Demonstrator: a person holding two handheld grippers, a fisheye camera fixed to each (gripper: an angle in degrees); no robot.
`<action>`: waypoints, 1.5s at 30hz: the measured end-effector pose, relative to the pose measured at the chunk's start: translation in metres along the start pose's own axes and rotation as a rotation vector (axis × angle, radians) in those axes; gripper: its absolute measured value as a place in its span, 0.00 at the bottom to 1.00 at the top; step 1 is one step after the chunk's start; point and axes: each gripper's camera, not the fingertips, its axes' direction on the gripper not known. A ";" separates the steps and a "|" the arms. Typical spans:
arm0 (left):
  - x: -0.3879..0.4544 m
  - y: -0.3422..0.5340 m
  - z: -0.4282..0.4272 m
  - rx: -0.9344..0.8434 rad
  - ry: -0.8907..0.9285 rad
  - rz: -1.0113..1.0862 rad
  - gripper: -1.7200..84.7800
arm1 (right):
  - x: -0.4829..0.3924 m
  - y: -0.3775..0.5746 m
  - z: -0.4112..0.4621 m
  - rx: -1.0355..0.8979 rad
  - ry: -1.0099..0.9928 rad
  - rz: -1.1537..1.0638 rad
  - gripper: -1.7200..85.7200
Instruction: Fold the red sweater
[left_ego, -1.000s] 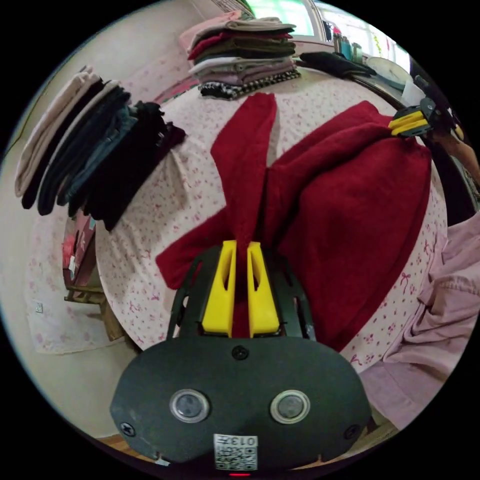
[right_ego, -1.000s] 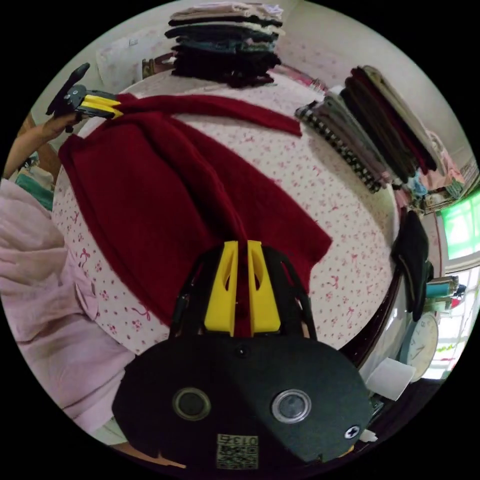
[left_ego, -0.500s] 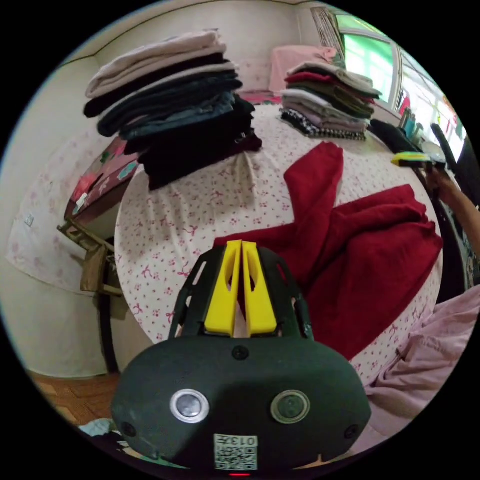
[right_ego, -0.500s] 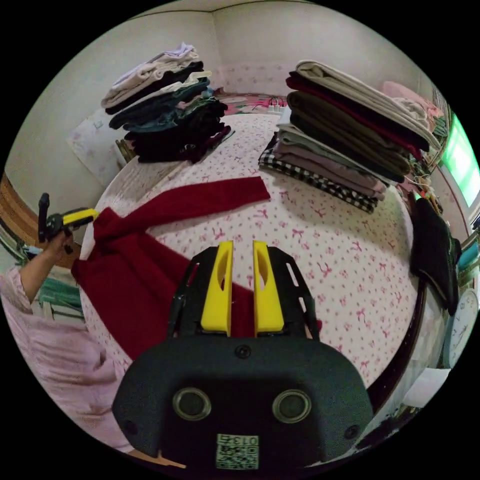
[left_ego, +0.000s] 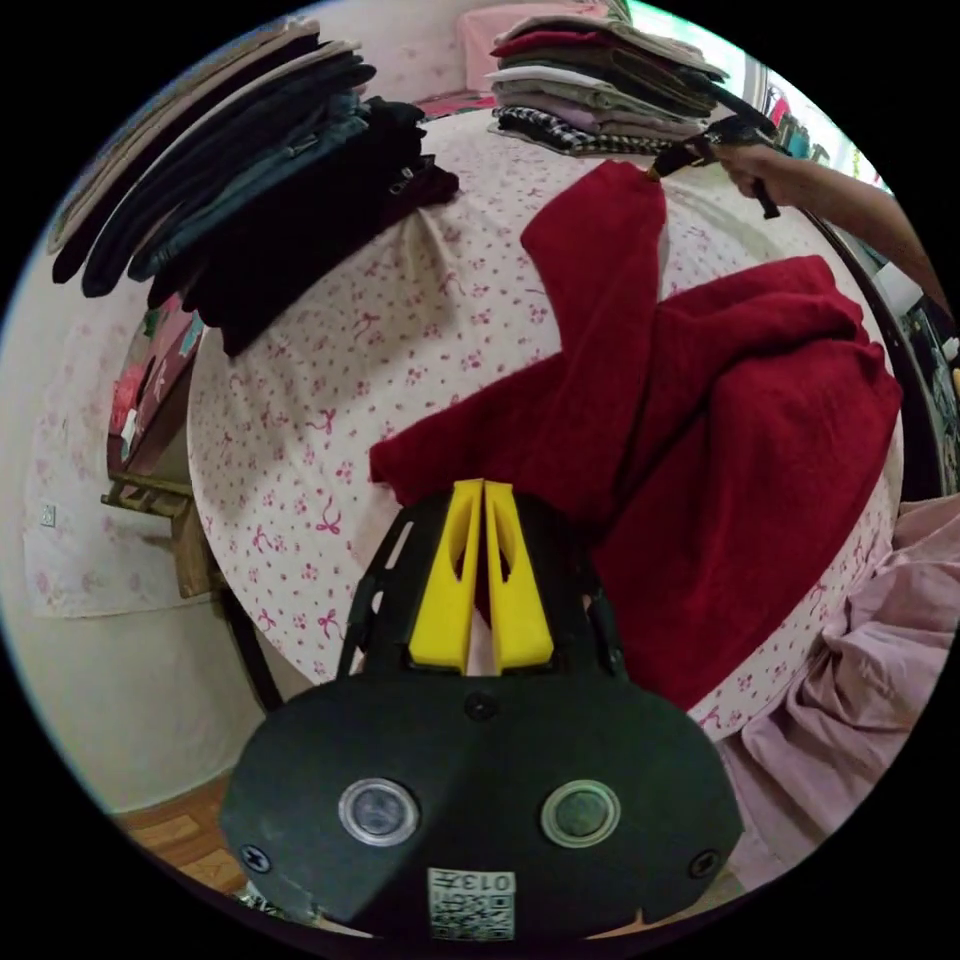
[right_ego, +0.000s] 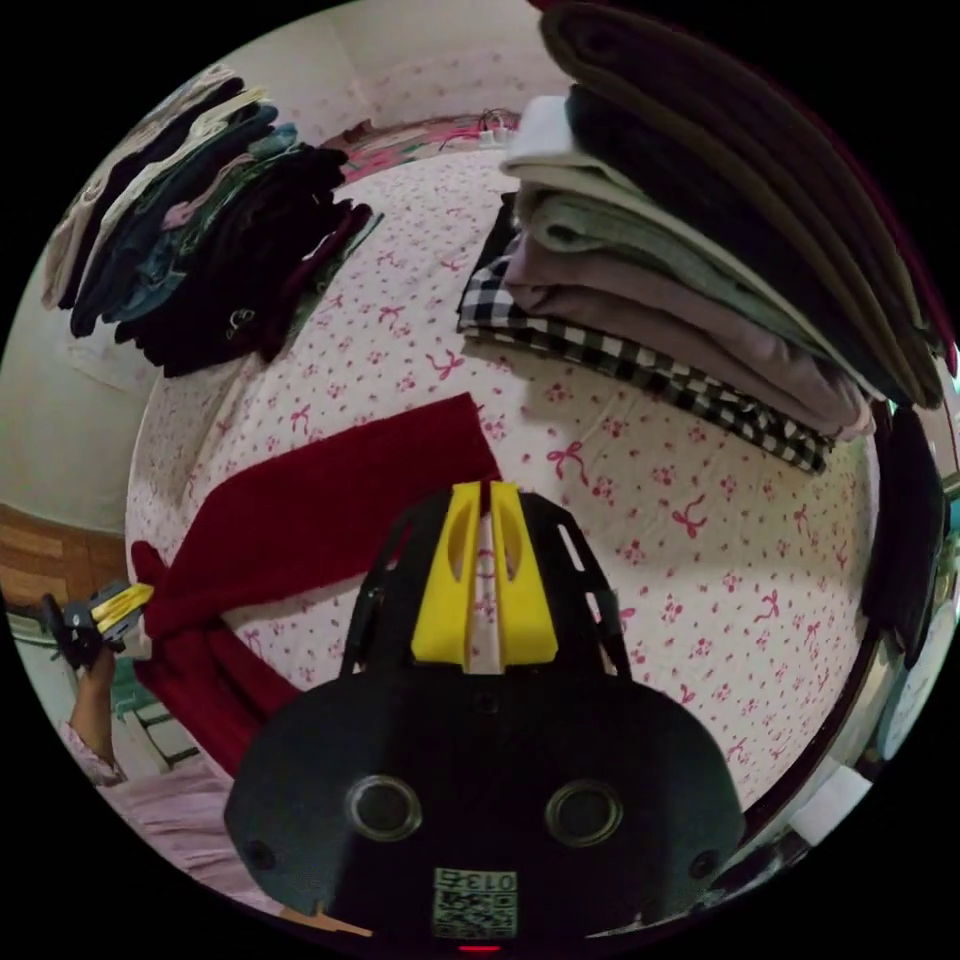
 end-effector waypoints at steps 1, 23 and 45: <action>0.000 0.002 0.000 0.024 -0.006 -0.003 0.02 | -0.003 0.003 -0.008 -0.025 -0.012 -0.037 0.04; -0.014 0.012 -0.046 0.257 0.170 -0.083 0.02 | -0.213 0.431 -0.451 0.524 -0.899 -1.045 0.04; 0.104 -0.069 -0.018 0.161 0.131 0.654 0.02 | -0.138 0.386 -0.412 0.269 -0.916 -0.767 0.04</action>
